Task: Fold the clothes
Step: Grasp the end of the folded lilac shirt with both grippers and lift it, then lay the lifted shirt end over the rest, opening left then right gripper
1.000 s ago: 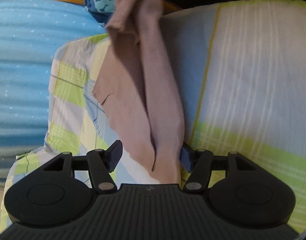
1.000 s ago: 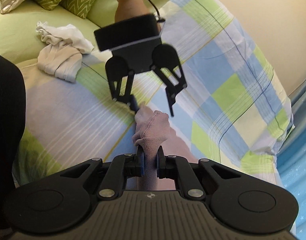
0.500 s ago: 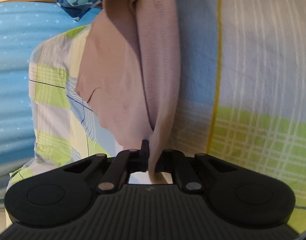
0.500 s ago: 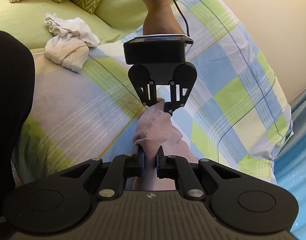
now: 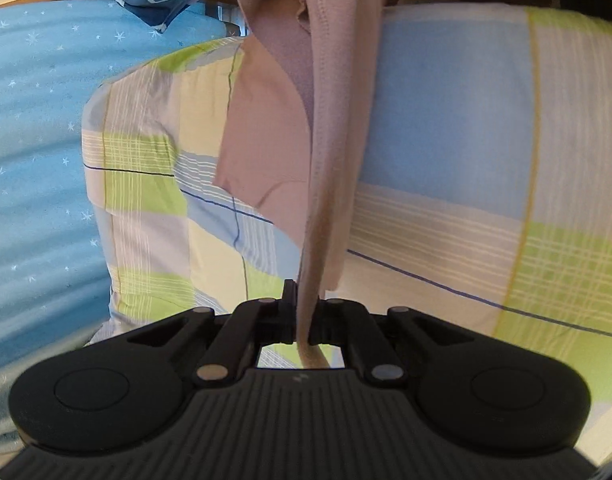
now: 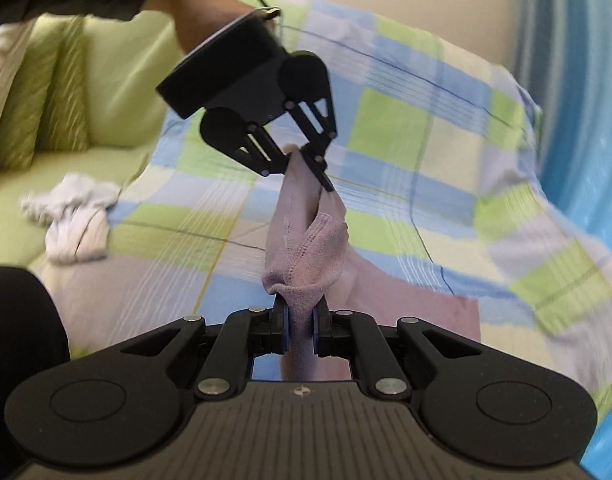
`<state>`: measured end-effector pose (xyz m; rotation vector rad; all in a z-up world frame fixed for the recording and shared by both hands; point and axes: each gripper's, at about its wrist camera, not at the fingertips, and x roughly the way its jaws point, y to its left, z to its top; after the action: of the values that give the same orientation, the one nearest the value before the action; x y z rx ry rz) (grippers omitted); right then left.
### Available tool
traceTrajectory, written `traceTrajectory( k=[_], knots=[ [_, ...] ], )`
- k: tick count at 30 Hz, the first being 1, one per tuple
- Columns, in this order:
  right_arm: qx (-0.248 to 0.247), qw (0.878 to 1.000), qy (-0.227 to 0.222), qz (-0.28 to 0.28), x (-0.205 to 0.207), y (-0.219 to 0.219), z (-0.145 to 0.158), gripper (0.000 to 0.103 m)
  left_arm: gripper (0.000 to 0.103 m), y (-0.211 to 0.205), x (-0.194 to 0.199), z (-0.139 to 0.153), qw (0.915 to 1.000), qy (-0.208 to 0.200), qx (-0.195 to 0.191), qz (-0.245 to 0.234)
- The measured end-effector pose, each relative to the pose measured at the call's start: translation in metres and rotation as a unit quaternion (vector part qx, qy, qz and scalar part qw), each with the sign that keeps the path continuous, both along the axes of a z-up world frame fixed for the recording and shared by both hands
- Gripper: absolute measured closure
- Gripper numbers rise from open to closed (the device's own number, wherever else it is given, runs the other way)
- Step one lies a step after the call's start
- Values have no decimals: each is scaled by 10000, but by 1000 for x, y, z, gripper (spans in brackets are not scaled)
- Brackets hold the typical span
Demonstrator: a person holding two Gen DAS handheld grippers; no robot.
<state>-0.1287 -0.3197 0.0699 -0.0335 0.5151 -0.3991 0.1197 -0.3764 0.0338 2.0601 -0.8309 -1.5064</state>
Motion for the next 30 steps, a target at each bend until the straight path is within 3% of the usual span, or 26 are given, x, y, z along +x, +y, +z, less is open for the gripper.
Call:
traceTrajectory(
  k=[5, 9, 14, 18, 23, 25, 30],
  knots=[
    [1052, 9906, -560, -670, -39, -54, -9, 94, 100, -60, -29, -2, 9995, -56, 200, -234],
    [2168, 9634, -1056, -1169, -73, -103, -40, 93, 100, -113, -48, -22, 9982, -82, 469, -375],
    [3132, 9268, -1298, -1616, -101, -150, -84, 93, 95, -178, -66, -58, 9970, -141, 676, -347],
    [3316, 9207, -1076, -1754, -103, -167, -104, 85, 90, -218, -74, -65, 9979, 278, 580, 32],
    [3216, 9247, -845, -1855, -102, -173, -111, 75, 82, -236, -70, -53, 9940, 809, 191, 710],
    [3282, 9215, -848, -1896, -103, -176, -113, 75, 71, -236, -63, -41, 9869, 1142, -51, 1136],
    [3282, 9214, -740, -1945, -106, -173, -112, 71, 71, -205, -39, -25, 9611, 1674, -423, 2157]
  ],
)
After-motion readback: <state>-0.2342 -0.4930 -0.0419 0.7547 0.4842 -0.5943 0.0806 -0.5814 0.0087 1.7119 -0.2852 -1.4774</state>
